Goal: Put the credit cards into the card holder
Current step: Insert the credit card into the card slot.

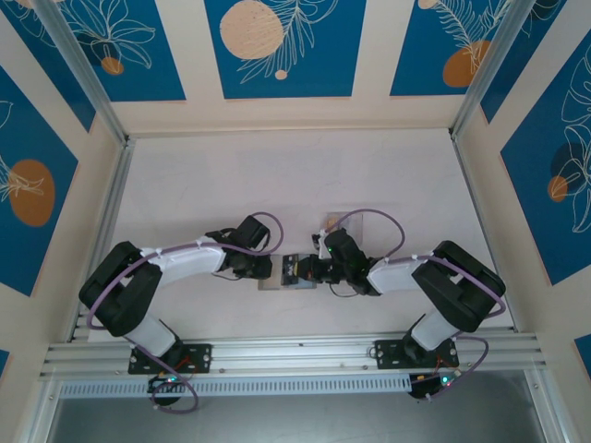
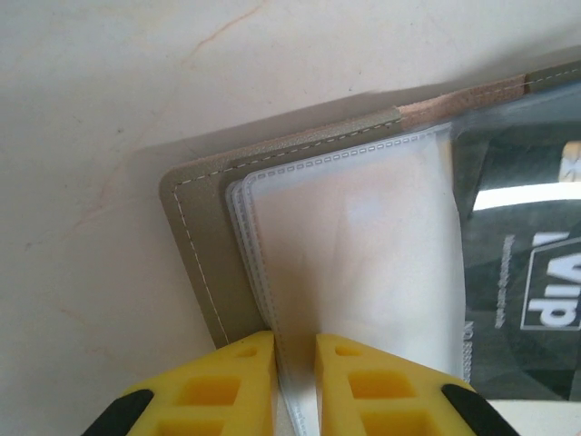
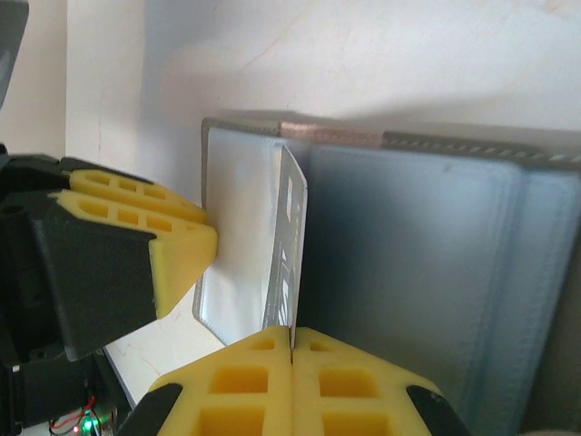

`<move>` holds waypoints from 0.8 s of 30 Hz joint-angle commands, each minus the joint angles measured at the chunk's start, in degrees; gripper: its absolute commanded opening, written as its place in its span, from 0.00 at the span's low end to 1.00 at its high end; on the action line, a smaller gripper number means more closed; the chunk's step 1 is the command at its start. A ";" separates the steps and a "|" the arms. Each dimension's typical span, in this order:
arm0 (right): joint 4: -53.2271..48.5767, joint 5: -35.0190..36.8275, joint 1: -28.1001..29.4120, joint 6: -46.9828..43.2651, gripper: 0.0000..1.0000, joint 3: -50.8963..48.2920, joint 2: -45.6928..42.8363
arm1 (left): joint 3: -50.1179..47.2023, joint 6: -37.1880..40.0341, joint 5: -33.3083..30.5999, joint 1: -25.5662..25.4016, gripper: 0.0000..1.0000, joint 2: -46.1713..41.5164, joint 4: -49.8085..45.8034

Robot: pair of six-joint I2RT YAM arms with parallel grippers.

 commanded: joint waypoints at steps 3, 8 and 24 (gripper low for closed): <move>-1.89 1.71 1.73 0.83 0.00 -0.34 2.34 | -1.84 -0.63 -0.07 -0.49 0.16 2.63 -2.38; -2.59 3.01 2.93 2.08 0.00 -0.93 1.99 | -1.76 -0.50 -0.07 -0.51 0.16 2.69 -2.53; -2.34 -0.18 2.44 1.21 0.00 1.12 6.35 | -2.01 -0.42 0.37 -0.50 0.16 2.71 -2.16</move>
